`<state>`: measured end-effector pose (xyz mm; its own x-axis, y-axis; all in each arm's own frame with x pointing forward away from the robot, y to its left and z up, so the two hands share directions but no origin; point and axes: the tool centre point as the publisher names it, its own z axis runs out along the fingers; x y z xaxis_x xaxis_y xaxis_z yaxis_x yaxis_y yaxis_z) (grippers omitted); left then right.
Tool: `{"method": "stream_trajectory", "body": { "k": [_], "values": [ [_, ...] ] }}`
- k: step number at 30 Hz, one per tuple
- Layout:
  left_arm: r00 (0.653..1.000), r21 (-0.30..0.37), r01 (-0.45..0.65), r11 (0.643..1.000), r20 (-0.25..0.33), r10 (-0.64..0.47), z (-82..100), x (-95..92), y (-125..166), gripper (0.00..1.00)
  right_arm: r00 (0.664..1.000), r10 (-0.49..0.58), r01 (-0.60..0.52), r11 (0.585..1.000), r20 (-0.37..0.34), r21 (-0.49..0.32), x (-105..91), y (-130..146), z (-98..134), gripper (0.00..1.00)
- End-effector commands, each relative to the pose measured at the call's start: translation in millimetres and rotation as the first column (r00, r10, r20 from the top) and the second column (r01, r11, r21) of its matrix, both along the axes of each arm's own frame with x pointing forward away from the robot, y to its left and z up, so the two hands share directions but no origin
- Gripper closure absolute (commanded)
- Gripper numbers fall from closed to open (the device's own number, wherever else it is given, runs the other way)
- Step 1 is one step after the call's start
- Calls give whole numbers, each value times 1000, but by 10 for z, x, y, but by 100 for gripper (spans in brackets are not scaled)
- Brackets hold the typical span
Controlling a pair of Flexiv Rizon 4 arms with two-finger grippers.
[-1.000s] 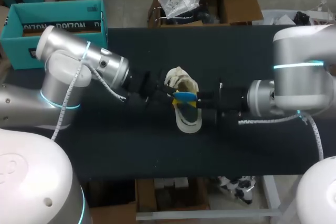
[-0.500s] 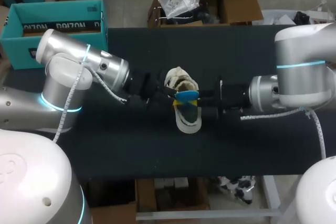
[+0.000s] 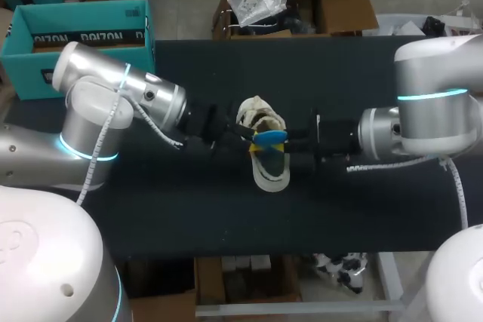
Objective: Open the shoe tongue, take the insole out of the shoe, put the insole back into the shoe, and pack the shoe into the shoebox
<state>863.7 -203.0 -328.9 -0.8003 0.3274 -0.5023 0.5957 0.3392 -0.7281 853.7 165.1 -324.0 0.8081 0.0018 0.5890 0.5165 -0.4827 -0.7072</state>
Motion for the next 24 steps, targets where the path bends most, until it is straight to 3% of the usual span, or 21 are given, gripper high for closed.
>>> {"method": "stream_trajectory", "body": {
  "k": [1,11,19,24],
  "values": [
    [1000,-22,8,1000,20,-8,-27,-36,-20,100,1000,-9,10,1000,9,-24,-19,36,72,100],
    [993,-27,43,999,107,-40,83,-126,-36,100,999,-11,18,991,48,-130,-132,180,154,100],
    [984,-6,54,999,168,-52,109,-181,-57,100,994,-19,32,992,108,-125,-183,209,55,100],
    [980,15,59,998,192,-61,86,-131,-44,100,994,-22,35,993,110,-114,-162,233,-76,100]
  ]
}}
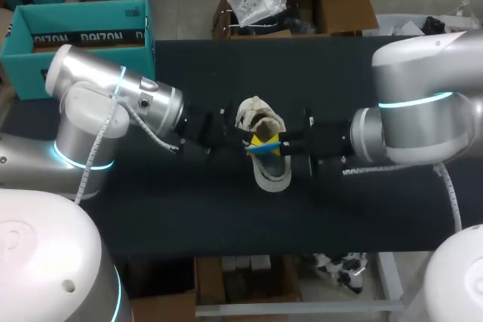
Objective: Open the shoe tongue, take the insole out of the shoe, put the insole back into the shoe, and pack the shoe into the shoebox
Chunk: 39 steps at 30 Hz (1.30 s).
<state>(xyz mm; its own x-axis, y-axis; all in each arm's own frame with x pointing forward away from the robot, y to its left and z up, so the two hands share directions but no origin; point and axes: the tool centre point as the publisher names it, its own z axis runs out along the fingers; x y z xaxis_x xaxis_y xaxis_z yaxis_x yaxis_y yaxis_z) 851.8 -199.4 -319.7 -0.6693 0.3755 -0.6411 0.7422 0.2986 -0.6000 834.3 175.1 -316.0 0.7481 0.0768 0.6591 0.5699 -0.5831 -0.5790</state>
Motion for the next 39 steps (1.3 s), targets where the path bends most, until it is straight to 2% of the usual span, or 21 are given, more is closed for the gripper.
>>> {"method": "stream_trajectory", "body": {
  "k": [1,13,21,26,27,28,29,32,34,36,39],
  "values": [
    [1000,11,-4,1000,7,4,-23,7,-81,100,1000,-9,8,999,8,31,40,137,-183,100],
    [1000,37,-11,999,-25,12,-224,241,-86,100,999,-40,40,999,-7,3,184,90,-394,100],
    [999,46,-10,999,-42,12,-327,330,-75,100,998,-59,59,998,-6,-29,261,72,-439,100],
    [999,39,-10,999,-39,11,-311,317,-63,100,998,-63,62,997,-9,-38,287,87,-433,100],
    [999,37,-9,999,-38,11,-304,314,-61,100,998,-62,62,997,-9,-39,283,90,-429,97],
    [999,35,-9,999,-36,10,-299,312,-60,100,998,-65,64,997,-13,-42,271,90,-422,69],
    [999,33,-8,999,-35,9,-293,308,-59,100,997,-71,70,997,-14,-44,252,83,-414,56],
    [999,29,-6,1000,-31,7,-289,307,-59,100,995,-102,101,993,-12,-63,161,48,-373,57],
    [1000,28,-6,1000,-29,7,-285,304,-60,100,993,-121,120,990,-7,-77,92,19,-341,66],
    [1000,27,-6,1000,-28,7,-283,303,-60,100,990,-138,137,986,-3,-91,41,-1,-322,83],
    [1000,27,-7,1000,-25,7,-281,303,-60,100,987,-160,160,983,5,-88,-15,-36,-316,84]
  ]
}}
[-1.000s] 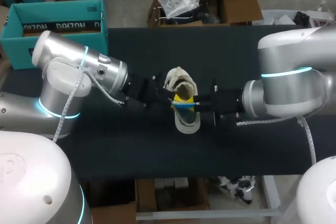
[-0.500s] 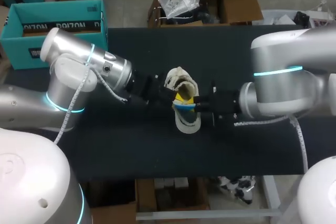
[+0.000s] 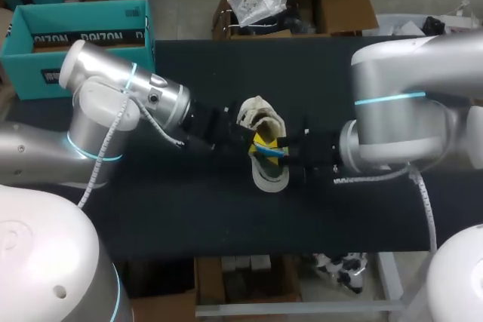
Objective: Open the shoe tongue, take the insole out of the shoe, put the insole back into the shoe, and pack the shoe into the shoebox
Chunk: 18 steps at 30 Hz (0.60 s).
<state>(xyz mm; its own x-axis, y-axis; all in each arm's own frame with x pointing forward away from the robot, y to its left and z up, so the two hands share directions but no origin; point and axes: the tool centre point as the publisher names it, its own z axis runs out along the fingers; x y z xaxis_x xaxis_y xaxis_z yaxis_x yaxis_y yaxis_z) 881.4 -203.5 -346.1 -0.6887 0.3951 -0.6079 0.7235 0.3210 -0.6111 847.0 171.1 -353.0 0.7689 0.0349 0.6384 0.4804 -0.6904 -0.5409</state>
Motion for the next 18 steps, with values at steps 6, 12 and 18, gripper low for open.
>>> {"method": "stream_trajectory", "body": {
  "k": [6,12,18],
  "values": [
    [1000,-3,-6,1000,3,6,-24,6,-33,100,998,-62,62,998,33,-10,-174,-21,67,82],
    [1000,5,-12,1000,4,12,-35,-7,-37,100,997,-65,65,998,44,-1,-164,-17,55,78],
    [1000,4,-15,1000,5,15,-40,-10,-31,100,995,-69,67,997,68,35,-174,-6,93,73]
  ]
}}
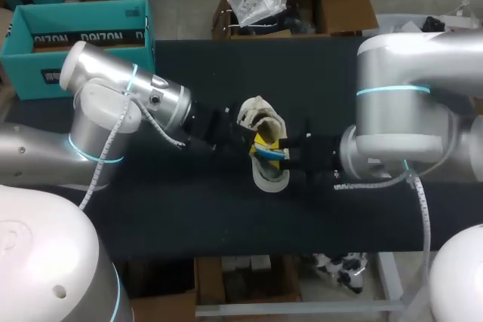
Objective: Open the shoe tongue, take the insole out of the shoe, put the insole back into the shoe, and pack the shoe into the shoebox
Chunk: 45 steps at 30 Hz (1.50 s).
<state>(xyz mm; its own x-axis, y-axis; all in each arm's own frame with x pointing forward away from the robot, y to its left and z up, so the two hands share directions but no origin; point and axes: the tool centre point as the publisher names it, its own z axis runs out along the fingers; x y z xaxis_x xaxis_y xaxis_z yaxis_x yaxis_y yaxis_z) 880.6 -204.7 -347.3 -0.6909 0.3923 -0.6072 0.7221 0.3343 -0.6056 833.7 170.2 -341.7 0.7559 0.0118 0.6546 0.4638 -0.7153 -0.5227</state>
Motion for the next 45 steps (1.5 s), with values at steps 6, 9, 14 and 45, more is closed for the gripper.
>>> {"method": "stream_trajectory", "body": {
  "k": [6,9,14,45],
  "values": [
    [1000,-6,-4,1000,0,4,-41,-23,-17,100,997,-38,33,997,63,67,-58,14,20,100],
    [1000,-6,-6,1000,-1,6,-44,-32,-10,100,997,-42,38,997,67,68,-67,14,29,100],
    [1000,-21,19,1000,16,-18,40,-119,17,0,997,-46,42,997,65,60,-40,17,-4,100],
    [999,-31,17,999,28,-16,-86,49,-69,100,998,-62,63,998,20,-19,344,57,-233,100]
  ]
}}
